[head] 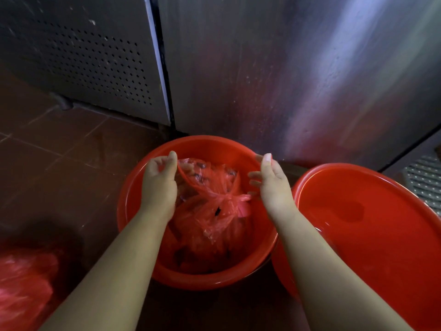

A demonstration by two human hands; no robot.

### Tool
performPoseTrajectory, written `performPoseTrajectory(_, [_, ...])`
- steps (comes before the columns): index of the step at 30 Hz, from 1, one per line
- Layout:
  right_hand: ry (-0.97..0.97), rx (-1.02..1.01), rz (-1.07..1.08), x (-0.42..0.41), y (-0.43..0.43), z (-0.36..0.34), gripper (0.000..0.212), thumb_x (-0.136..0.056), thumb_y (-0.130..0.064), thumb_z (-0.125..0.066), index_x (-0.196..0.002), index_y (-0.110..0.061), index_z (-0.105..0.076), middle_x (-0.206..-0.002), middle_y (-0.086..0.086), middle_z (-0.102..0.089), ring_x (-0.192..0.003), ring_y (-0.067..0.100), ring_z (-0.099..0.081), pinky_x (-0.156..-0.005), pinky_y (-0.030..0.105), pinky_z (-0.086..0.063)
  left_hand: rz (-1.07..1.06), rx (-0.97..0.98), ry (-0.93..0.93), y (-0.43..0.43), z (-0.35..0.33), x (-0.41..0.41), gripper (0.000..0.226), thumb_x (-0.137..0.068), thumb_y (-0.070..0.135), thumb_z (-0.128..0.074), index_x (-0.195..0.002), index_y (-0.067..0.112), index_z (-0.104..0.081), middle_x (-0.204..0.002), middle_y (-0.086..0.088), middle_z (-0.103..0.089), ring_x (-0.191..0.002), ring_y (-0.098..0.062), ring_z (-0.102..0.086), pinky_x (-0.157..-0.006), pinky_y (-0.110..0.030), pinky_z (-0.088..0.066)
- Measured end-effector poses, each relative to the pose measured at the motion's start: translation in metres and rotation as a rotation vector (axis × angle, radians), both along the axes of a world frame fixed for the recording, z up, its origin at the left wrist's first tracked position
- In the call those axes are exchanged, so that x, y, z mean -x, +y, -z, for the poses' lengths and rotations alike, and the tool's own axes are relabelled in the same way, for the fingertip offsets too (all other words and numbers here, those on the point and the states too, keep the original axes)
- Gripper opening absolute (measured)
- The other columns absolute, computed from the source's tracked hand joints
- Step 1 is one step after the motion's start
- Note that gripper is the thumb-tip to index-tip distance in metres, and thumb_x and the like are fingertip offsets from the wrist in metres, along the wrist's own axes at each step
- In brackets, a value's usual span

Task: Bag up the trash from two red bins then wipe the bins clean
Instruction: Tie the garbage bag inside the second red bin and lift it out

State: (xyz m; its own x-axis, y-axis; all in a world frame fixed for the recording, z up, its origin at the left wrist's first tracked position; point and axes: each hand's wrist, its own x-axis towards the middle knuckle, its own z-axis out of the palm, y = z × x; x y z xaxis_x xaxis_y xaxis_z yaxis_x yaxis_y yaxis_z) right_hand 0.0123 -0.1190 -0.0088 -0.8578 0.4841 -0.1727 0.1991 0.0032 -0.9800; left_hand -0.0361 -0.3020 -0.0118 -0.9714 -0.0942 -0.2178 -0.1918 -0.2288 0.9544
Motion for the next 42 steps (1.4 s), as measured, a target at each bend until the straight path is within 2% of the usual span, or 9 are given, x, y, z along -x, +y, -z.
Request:
performPoseTrajectory(2, [-0.062,-0.084,-0.007,-0.002,-0.001,-0.005,0.046,-0.098,-0.054,-0.032,-0.120,-0.023,-0.056,-0.113,0.002,-0.060,-0.109,0.019,-0.056,-0.096,0.031,-0.040,0.079,0.037,0.010,0.003,0.001,-0.004,0.035,-0.082,0.058,-0.058,-0.091,0.025,-0.060,-0.088,-0.002,-0.073,-0.092,-0.022,-0.068,-0.093,-0.052,-0.048])
performPoseTrajectory(4, [-0.129,-0.151,-0.032,-0.003,0.002,-0.005,0.044,-0.098,-0.047,-0.041,-0.127,-0.016,-0.052,-0.113,-0.001,-0.059,-0.108,0.015,-0.055,-0.089,0.020,-0.035,0.131,0.118,0.009,0.007,0.002,-0.009,0.034,-0.080,0.059,-0.060,-0.088,0.027,-0.068,-0.092,0.002,-0.073,-0.095,-0.019,-0.067,-0.095,-0.048,-0.047])
performPoseTrajectory(6, [-0.208,-0.188,-0.072,-0.007,0.000,-0.005,0.028,-0.094,-0.034,-0.058,-0.111,-0.013,-0.055,-0.099,0.000,-0.063,-0.094,0.015,-0.061,-0.083,0.019,-0.041,0.149,0.227,-0.003,0.011,0.004,-0.014,0.023,-0.087,0.044,-0.061,-0.096,0.025,-0.070,-0.095,0.003,-0.072,-0.097,-0.016,-0.066,-0.095,-0.043,-0.048])
performPoseTrajectory(9, [-0.287,-0.217,-0.118,-0.007,-0.004,0.004,0.020,-0.084,-0.017,-0.068,-0.097,-0.004,-0.061,-0.090,0.013,-0.069,-0.087,0.031,-0.066,-0.085,0.044,-0.053,0.134,0.388,-0.033,0.015,0.005,-0.021,0.018,-0.088,0.030,-0.063,-0.101,0.020,-0.067,-0.094,0.001,-0.069,-0.094,-0.019,-0.064,-0.091,-0.038,-0.049])
performPoseTrajectory(12, [-0.234,-0.141,-0.086,-0.009,-0.007,0.001,0.008,-0.087,-0.005,-0.066,-0.085,-0.013,-0.065,-0.071,0.004,-0.066,-0.068,0.019,-0.064,-0.076,0.034,-0.055,0.134,0.490,-0.016,0.018,0.008,-0.024,0.006,-0.086,0.025,-0.066,-0.085,0.019,-0.066,-0.081,0.001,-0.068,-0.083,-0.019,-0.064,-0.077,-0.030,-0.047])
performPoseTrajectory(18, [-0.110,0.157,-0.060,-0.008,-0.017,0.007,0.026,-0.096,-0.012,-0.054,-0.073,-0.012,-0.066,-0.065,0.003,-0.069,-0.056,0.016,-0.060,-0.063,0.032,-0.052,0.150,0.165,-0.092,0.022,0.021,-0.022,0.033,-0.092,0.041,-0.053,-0.078,0.018,-0.072,-0.085,-0.002,-0.074,-0.089,-0.020,-0.069,-0.089,-0.044,-0.052])
performPoseTrajectory(21, [-0.028,0.240,-0.027,-0.001,-0.021,0.010,0.031,-0.099,-0.011,-0.046,-0.072,-0.008,-0.059,-0.062,0.004,-0.064,-0.053,0.014,-0.057,-0.054,0.026,-0.050,0.131,0.089,-0.068,0.028,0.022,-0.017,0.048,-0.098,0.041,-0.041,-0.059,0.022,-0.060,-0.068,0.001,-0.069,-0.081,-0.021,-0.067,-0.087,-0.043,-0.050])
performPoseTrajectory(29, [0.020,0.551,0.013,0.011,-0.026,0.004,0.032,-0.100,-0.002,-0.033,-0.076,-0.012,-0.051,-0.048,-0.003,-0.045,-0.040,0.007,-0.040,-0.057,0.028,-0.046,-0.053,-0.161,-0.088,0.024,0.010,0.001,0.034,-0.101,0.029,-0.037,-0.071,0.015,-0.045,-0.042,0.011,-0.034,-0.036,-0.004,-0.034,-0.054,-0.030,-0.041])
performPoseTrajectory(42, [-0.143,0.496,0.118,0.006,0.001,0.008,0.033,-0.098,0.002,-0.033,-0.074,-0.010,-0.051,-0.042,-0.003,-0.044,-0.039,0.009,-0.042,-0.061,0.031,-0.045,-0.195,-0.159,-0.179,-0.007,0.023,0.012,0.038,-0.102,0.026,-0.036,-0.067,0.014,-0.041,-0.037,0.009,-0.031,-0.030,-0.004,-0.030,-0.036,-0.020,-0.032])
